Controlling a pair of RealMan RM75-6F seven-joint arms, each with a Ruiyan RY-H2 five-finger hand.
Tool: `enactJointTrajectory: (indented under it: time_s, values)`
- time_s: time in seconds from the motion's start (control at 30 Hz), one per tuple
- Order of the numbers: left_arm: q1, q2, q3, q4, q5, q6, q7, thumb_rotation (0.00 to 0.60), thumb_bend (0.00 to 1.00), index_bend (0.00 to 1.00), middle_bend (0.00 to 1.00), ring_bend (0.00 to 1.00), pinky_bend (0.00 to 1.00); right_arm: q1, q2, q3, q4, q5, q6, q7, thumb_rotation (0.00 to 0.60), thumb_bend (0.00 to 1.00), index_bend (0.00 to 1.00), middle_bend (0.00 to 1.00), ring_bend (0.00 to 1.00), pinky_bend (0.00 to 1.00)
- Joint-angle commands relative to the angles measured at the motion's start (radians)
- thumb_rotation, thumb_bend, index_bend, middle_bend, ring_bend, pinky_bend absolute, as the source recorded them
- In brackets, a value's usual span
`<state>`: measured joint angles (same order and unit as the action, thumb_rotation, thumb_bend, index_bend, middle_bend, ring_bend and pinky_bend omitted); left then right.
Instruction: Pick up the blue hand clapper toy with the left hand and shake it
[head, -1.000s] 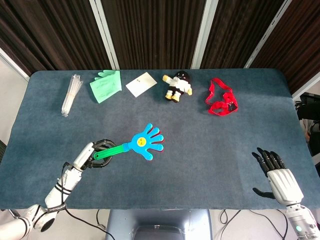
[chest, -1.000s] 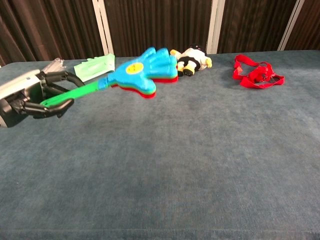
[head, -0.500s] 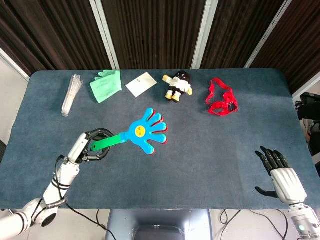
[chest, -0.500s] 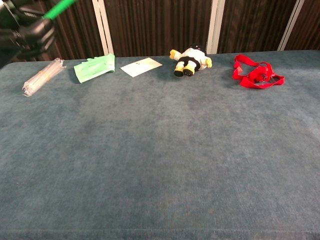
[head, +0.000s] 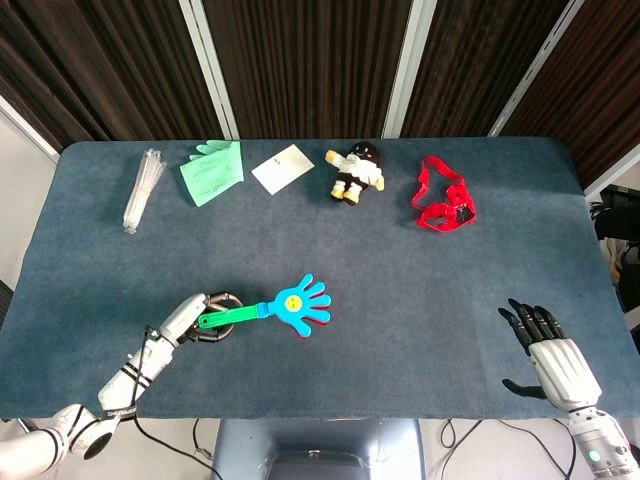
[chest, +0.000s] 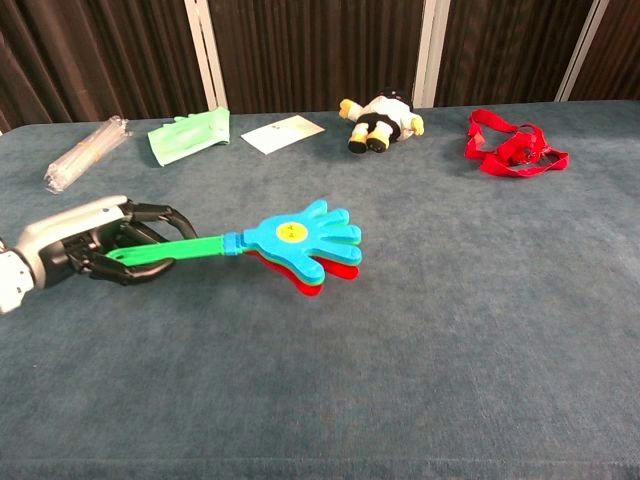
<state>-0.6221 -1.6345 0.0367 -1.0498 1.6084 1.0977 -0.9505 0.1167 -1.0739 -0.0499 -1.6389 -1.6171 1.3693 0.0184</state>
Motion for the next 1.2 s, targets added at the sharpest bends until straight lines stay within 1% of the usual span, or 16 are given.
enactJointTrajectory:
  time_s: [0.03,0.2,0.4,0.47,0.53,0.6,0.63,0.67,0.7,0.73,0.77,0.8,0.87,1.03,1.13,1.2]
  values:
    - [-0.02,-0.029,-0.006,0.032,0.017,0.047,0.047,0.6,0.72,0.68,0.86,0.7,1.0,-0.001,0.004,0.004,0.002,0.004,0.007,0.009,0.6,0.15,0.0,0.0,0.0,0.0]
    - [-0.018,-0.011,-0.017,0.004,0.021,0.079,0.109,0.6,0.73,0.68,0.86,0.7,1.0,0.0,0.006,0.003,-0.001,0.005,0.004,0.014,0.6,0.15,0.0,0.0,0.0,0.0]
    - [-0.009,-0.055,-0.004,0.083,0.004,0.047,0.133,0.6,0.7,0.69,0.87,0.69,1.0,-0.006,0.008,-0.003,-0.007,-0.011,0.019,0.008,0.6,0.15,0.0,0.0,0.0,0.0]
    - [-0.008,-0.068,-0.007,0.107,-0.004,0.04,0.127,0.6,0.68,0.69,0.87,0.68,0.98,-0.007,0.008,-0.003,-0.007,-0.011,0.02,0.006,0.6,0.15,0.0,0.0,0.0,0.0]
    - [-0.005,-0.083,-0.016,0.133,-0.014,0.041,0.134,0.6,0.66,0.7,0.86,0.66,0.93,-0.006,0.007,-0.004,-0.006,-0.012,0.017,0.007,0.6,0.15,0.0,0.0,0.0,0.0]
    - [-0.005,-0.092,-0.012,0.158,-0.011,0.041,0.153,0.6,0.62,0.63,0.79,0.59,0.82,-0.005,0.007,-0.004,-0.005,-0.012,0.017,0.007,0.6,0.15,0.0,0.0,0.0,0.0]
    - [-0.007,-0.09,-0.006,0.163,-0.007,0.033,0.155,0.6,0.58,0.52,0.66,0.48,0.68,-0.006,0.007,-0.004,-0.004,-0.012,0.018,0.008,0.6,0.15,0.0,0.0,0.0,0.0]
    - [-0.01,-0.085,0.0,0.162,-0.006,0.018,0.155,0.6,0.55,0.43,0.56,0.39,0.58,-0.005,0.006,-0.004,-0.004,-0.012,0.018,0.009,0.6,0.15,0.0,0.0,0.0,0.0]
    - [-0.016,-0.074,0.007,0.156,-0.008,-0.006,0.157,0.6,0.52,0.28,0.4,0.26,0.44,-0.005,0.006,-0.003,-0.003,-0.011,0.018,0.009,0.6,0.15,0.0,0.0,0.0,0.0]
    - [-0.019,-0.065,0.01,0.147,-0.012,-0.025,0.158,0.6,0.5,0.15,0.26,0.14,0.32,-0.005,0.006,-0.003,-0.003,-0.011,0.018,0.01,0.6,0.15,0.0,0.0,0.0,0.0]
    - [-0.022,-0.056,0.012,0.137,-0.016,-0.04,0.162,0.6,0.48,0.06,0.15,0.06,0.24,-0.006,0.007,-0.003,-0.004,-0.011,0.018,0.009,0.6,0.15,0.0,0.0,0.0,0.0]
    - [-0.025,-0.045,0.013,0.124,-0.021,-0.056,0.172,0.6,0.48,0.02,0.1,0.02,0.2,-0.006,0.007,-0.003,-0.005,-0.012,0.02,0.009,0.6,0.15,0.0,0.0,0.0,0.0]
    - [-0.025,-0.031,0.016,0.106,-0.026,-0.07,0.196,0.6,0.46,0.0,0.04,0.0,0.13,-0.008,0.008,-0.003,-0.006,-0.013,0.024,0.008,0.6,0.15,0.0,0.0,0.0,0.0]
    - [-0.015,0.031,0.007,0.015,-0.029,-0.039,0.31,0.6,0.45,0.0,0.0,0.0,0.07,-0.012,0.01,-0.005,-0.009,-0.019,0.034,0.005,0.6,0.15,0.0,0.0,0.0,0.0]
    - [0.011,0.09,-0.002,-0.054,-0.013,0.044,0.442,0.6,0.45,0.0,0.0,0.0,0.07,-0.016,0.013,-0.006,-0.012,-0.023,0.042,0.003,0.6,0.15,0.0,0.0,0.0,0.0]
    - [0.048,0.134,-0.003,-0.104,0.008,0.135,0.58,0.6,0.44,0.0,0.0,0.0,0.06,-0.019,0.016,-0.007,-0.015,-0.028,0.049,0.002,0.6,0.15,0.0,0.0,0.0,0.0]
